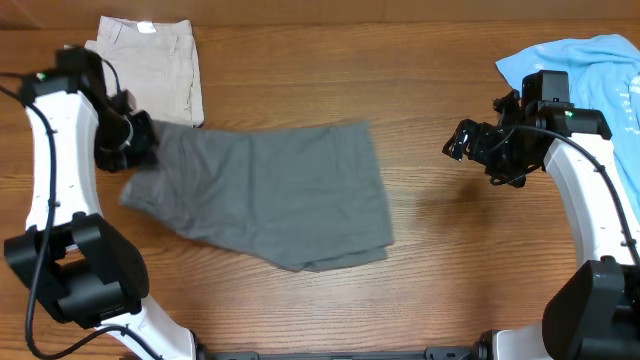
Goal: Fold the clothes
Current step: 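Lift and fold the left end rightward over the pants, then lower the folded end onto the pants and press it flat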
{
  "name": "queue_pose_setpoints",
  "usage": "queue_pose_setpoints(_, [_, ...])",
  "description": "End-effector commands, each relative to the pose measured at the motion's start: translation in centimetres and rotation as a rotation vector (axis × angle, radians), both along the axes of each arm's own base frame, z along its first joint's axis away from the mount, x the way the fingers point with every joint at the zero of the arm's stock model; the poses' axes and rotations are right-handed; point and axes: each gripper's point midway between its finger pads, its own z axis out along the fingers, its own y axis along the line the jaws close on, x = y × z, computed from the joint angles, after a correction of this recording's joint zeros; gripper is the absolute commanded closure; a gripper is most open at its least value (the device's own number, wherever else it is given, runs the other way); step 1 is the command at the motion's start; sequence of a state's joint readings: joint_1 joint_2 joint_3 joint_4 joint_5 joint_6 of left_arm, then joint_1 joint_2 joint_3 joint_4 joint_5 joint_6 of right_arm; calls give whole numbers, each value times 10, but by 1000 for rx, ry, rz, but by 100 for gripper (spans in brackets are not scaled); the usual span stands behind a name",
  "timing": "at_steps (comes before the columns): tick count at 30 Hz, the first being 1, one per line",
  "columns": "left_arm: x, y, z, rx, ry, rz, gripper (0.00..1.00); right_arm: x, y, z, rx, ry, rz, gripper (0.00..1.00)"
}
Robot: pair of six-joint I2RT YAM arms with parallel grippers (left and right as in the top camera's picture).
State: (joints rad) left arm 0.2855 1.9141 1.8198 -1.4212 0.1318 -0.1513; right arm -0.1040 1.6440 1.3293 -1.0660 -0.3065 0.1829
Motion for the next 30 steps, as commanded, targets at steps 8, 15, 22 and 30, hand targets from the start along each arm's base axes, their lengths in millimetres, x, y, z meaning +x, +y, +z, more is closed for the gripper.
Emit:
queue_pose_setpoints(8, [19,-75,62,134,-91,-217,96,1,-2,2,-4,-8,-3,0])
queue_pose_setpoints(15, [19,-147,58,182,-103,-333,96,1,-2,2,-4,-8,-3,0])
queue_pose_setpoints(22, [22,-202,54,156,-161,-372,96,1,-2,2,-4,-8,-3,0])
queue_pose_setpoints(30, [26,-240,15,126,-102,-385,96,1,-2,2,-4,-8,-3,0])
